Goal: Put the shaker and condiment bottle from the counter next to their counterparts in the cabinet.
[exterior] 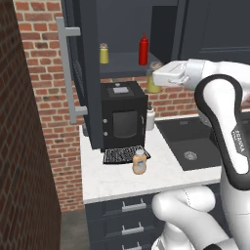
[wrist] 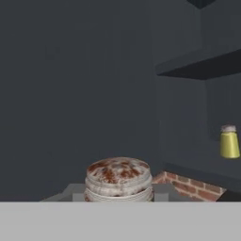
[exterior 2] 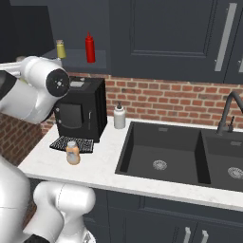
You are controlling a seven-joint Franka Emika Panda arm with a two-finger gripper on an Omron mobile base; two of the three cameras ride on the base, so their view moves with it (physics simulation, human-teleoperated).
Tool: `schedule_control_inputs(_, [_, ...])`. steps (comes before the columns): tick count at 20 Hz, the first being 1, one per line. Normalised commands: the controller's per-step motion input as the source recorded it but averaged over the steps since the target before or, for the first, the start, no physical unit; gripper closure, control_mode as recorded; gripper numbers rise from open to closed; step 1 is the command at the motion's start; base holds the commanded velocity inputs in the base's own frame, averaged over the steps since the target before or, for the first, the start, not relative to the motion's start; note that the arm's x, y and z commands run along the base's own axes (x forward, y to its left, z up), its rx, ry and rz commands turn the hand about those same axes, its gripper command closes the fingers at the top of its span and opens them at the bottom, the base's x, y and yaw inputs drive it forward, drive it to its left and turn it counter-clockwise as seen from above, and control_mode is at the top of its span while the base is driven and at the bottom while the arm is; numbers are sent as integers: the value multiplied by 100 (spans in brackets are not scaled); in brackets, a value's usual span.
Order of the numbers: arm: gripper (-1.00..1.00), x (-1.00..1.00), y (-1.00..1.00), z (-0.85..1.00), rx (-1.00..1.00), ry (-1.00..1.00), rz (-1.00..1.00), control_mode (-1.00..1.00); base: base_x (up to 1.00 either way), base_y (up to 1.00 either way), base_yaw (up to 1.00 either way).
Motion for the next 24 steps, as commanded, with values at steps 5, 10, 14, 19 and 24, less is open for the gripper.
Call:
schedule_control_inputs(5, [100, 30, 23, 0, 0, 0, -7, -100, 0, 0, 0])
schedule_control_inputs(10, [100, 58, 0, 0, 0, 0, -8, -100, 0, 0, 0])
schedule_control_inputs(14, [100, 71, 0, 0, 0, 0, -7, -100, 0, 0, 0])
schedule_control_inputs(19, [100, 51, 12, 0, 0, 0, -4, -100, 0, 0, 0])
schedule_control_inputs(24, [100, 40, 22, 2, -2, -1, -4, -100, 0, 0, 0])
